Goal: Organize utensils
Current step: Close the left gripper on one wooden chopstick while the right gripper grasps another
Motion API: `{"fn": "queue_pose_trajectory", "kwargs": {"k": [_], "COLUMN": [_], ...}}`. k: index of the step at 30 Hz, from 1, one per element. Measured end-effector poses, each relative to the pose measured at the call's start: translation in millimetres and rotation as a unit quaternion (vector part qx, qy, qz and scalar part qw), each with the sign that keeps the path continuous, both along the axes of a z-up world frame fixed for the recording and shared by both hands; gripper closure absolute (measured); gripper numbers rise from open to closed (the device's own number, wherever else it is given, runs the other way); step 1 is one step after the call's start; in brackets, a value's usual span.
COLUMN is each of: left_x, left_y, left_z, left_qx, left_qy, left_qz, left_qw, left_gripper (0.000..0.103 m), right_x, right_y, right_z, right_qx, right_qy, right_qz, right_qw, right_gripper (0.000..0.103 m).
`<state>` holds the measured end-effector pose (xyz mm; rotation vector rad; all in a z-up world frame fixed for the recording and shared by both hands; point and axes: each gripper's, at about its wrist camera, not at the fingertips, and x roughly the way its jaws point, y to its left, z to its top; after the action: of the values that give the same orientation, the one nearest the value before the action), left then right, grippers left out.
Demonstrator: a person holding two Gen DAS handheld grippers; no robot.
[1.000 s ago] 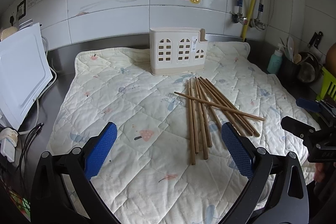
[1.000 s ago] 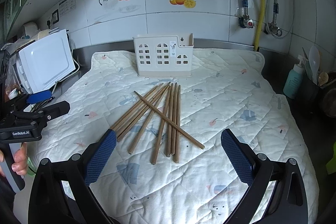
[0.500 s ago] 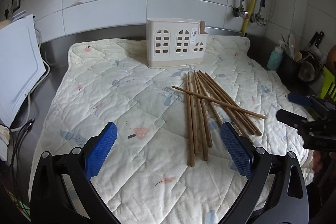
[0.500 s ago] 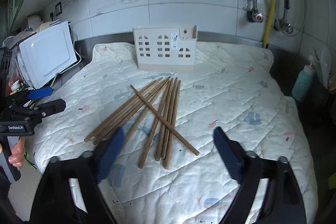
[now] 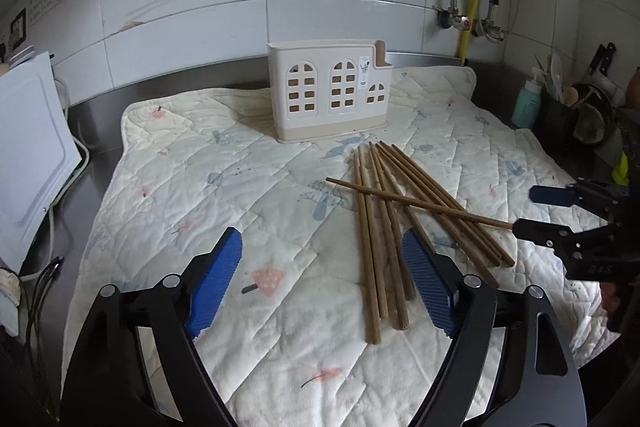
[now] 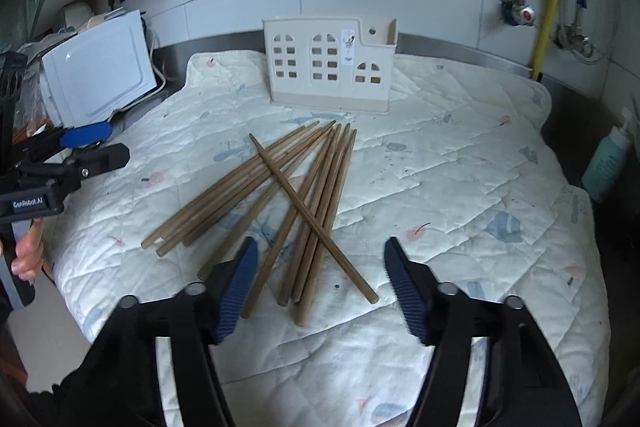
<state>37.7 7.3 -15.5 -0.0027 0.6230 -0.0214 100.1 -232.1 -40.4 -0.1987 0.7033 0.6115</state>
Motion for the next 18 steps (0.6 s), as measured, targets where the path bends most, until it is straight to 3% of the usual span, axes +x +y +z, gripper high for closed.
{"fn": "queue_pose_trajectory", "kwargs": {"k": [9, 18], "left_x": [19.4, 39.1], "left_y": [-3.6, -6.6], "left_z": [-23.0, -42.1], "left_qx": [-0.02, -0.039], "left_qy": [0.04, 0.071], "left_qz": [-0.033, -0.065], "left_qw": [0.9984, 0.9946], "left_gripper": [0.048, 0.049], "right_x": [27.0, 38.3], "right_y": [5.9, 13.7], "right_z": [-17.1, -28.6], "right_qx": [-0.026, -0.054], "right_qy": [0.021, 0.027], "right_qz": [0.041, 0.069], "right_qw": [0.999, 0.996], "right_gripper": [0.068, 0.075]}}
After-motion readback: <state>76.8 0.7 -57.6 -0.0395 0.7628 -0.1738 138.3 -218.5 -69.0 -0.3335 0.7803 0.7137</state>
